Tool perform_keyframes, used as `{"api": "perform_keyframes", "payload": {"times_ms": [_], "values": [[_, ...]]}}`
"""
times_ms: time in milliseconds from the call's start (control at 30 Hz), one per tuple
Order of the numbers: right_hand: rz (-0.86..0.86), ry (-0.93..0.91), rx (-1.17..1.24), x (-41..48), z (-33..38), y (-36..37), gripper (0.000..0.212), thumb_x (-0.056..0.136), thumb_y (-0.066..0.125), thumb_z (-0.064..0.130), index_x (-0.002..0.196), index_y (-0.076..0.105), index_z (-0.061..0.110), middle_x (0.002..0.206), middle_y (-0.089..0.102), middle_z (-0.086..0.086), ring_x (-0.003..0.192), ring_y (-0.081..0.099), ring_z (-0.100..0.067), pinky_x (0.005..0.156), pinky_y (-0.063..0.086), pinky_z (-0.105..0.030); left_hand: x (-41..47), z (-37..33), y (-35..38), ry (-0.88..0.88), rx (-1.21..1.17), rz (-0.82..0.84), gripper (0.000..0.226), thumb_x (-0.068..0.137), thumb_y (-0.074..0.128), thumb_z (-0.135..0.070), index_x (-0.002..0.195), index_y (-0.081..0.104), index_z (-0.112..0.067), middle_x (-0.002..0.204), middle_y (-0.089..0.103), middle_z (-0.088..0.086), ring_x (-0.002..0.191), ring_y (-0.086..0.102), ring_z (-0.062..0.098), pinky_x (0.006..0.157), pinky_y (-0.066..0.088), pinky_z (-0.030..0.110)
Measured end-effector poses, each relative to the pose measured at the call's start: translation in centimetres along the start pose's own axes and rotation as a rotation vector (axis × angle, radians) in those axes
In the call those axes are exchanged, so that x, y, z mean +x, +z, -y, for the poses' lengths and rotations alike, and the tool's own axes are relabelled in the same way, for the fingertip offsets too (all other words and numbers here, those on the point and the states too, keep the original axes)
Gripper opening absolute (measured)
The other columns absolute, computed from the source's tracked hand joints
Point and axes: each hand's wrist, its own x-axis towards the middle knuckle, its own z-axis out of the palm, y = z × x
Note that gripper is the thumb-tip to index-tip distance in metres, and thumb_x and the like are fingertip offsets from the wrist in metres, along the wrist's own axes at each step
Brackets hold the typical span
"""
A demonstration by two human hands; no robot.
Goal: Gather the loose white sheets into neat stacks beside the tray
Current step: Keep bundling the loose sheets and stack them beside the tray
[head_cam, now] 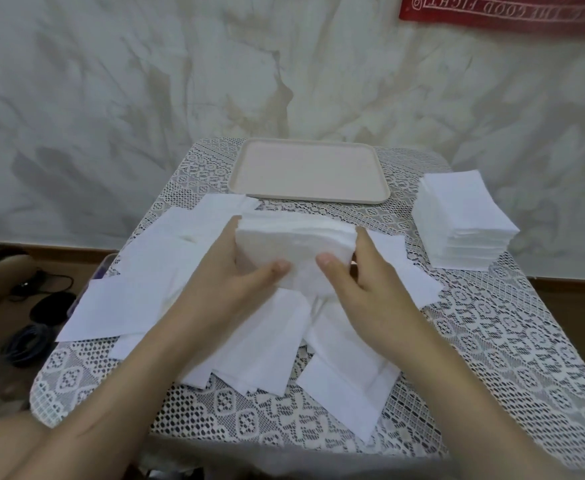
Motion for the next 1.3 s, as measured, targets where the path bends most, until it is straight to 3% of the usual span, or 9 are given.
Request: {"api": "perform_keyframes", "payload": {"times_ms": [200, 333, 467, 600, 800, 900, 967, 1100, 1300], "values": [[-0.059, -0.06, 0.061, -0.1, 0.2, -0.1, 0.019, 0.107, 0.048, 0.038, 0.1, 0.043, 0.021, 0.084, 0.062, 0.0, 0.075, 0.057, -0.017, 0.071, 0.046, -0.041, -0.3, 0.2, 0.3, 0.037, 0.048, -0.102, 0.038, 0.091, 0.075, -0.024, 0.128, 0.063, -0.023, 0.119, 0.077, -0.006, 0.111, 0.073, 0.012, 0.089, 0.059, 0.03], [0.043, -0.035, -0.105, -0.5, -0.2, -0.6, 0.02, 0.101, 0.056, 0.045, 0.111, 0.047, 0.03, 0.094, 0.063, 0.005, 0.092, 0.059, -0.015, 0.079, 0.048, -0.037, -0.6, 0.2, 0.2, 0.007, 0.059, -0.05, 0.04, 0.091, 0.076, -0.024, 0.129, 0.062, -0.027, 0.121, 0.076, -0.006, 0.113, 0.073, 0.013, 0.094, 0.058, 0.039], [-0.014, -0.063, -0.279, -0.5, 0.2, -0.9, 0.014, 0.099, 0.058, 0.04, 0.1, 0.048, 0.03, 0.084, 0.054, 0.006, 0.086, 0.051, -0.013, 0.071, 0.043, -0.027, -0.9, 0.1, 0.7, 0.015, 0.04, -0.041, 0.043, 0.09, 0.074, -0.026, 0.13, 0.059, -0.026, 0.121, 0.076, -0.009, 0.113, 0.073, 0.01, 0.095, 0.057, 0.039], [-0.118, -0.103, -0.18, -0.5, 0.4, -1.1, 0.03, 0.101, 0.059, 0.03, 0.077, 0.043, 0.037, 0.067, 0.05, 0.008, 0.064, 0.046, -0.009, 0.057, 0.033, -0.024, -0.9, 0.0, 0.3, 0.048, 0.042, -0.043, 0.039, 0.094, 0.072, -0.024, 0.13, 0.06, -0.03, 0.124, 0.075, -0.008, 0.116, 0.071, 0.012, 0.098, 0.056, 0.042], [-0.012, -0.001, -0.206, -0.5, -0.1, -1.2, 0.011, 0.099, 0.062, 0.036, 0.097, 0.057, 0.026, 0.069, 0.057, 0.005, 0.067, 0.053, -0.006, 0.06, 0.039, -0.022, -0.5, 1.0, -0.5, -0.013, 0.218, -0.002, 0.045, 0.09, 0.073, -0.046, 0.133, 0.061, -0.041, 0.126, 0.074, -0.016, 0.118, 0.07, 0.011, 0.102, 0.055, 0.054], [-0.091, -0.01, -0.037, -0.4, 0.0, -1.2, 0.006, 0.1, 0.062, 0.03, 0.095, 0.061, 0.026, 0.071, 0.063, -0.002, 0.063, 0.057, -0.015, 0.065, 0.047, -0.036, -0.5, 0.7, -0.3, 0.009, 0.125, -0.038, 0.039, 0.091, 0.073, -0.04, 0.129, 0.066, -0.035, 0.123, 0.076, -0.007, 0.115, 0.072, 0.017, 0.1, 0.056, 0.059], [-0.099, 0.03, 0.168, -0.3, 0.3, -1.0, 0.007, 0.099, 0.064, 0.02, 0.1, 0.067, 0.026, 0.071, 0.067, 0.003, 0.06, 0.061, -0.013, 0.063, 0.052, -0.032, -0.6, 0.3, -0.1, 0.009, -0.024, -0.103, 0.03, 0.088, 0.077, -0.035, 0.116, 0.07, -0.028, 0.113, 0.078, 0.005, 0.106, 0.075, 0.027, 0.094, 0.057, 0.066], [0.109, 0.18, 0.542, -1.2, 1.8, -0.4, 0.006, 0.095, 0.068, 0.005, 0.097, 0.068, 0.01, 0.07, 0.071, -0.004, 0.059, 0.066, -0.015, 0.056, 0.055, -0.024, -1.3, -0.5, 0.8, -0.046, -0.253, -0.08, 0.037, 0.091, 0.075, -0.033, 0.124, 0.069, -0.017, 0.119, 0.078, 0.008, 0.112, 0.075, 0.028, 0.094, 0.06, 0.05], [0.152, 0.117, 0.344, -1.0, 1.8, -1.4, 0.008, 0.094, 0.07, 0.026, 0.098, 0.071, 0.02, 0.077, 0.071, -0.008, 0.05, 0.051, -0.01, 0.054, 0.045, -0.024, -1.2, -0.8, 0.7, -0.082, -0.272, -0.135, 0.038, 0.086, 0.069, -0.027, 0.123, 0.069, -0.017, 0.114, 0.08, 0.004, 0.107, 0.076, 0.023, 0.087, 0.061, 0.04]]}}
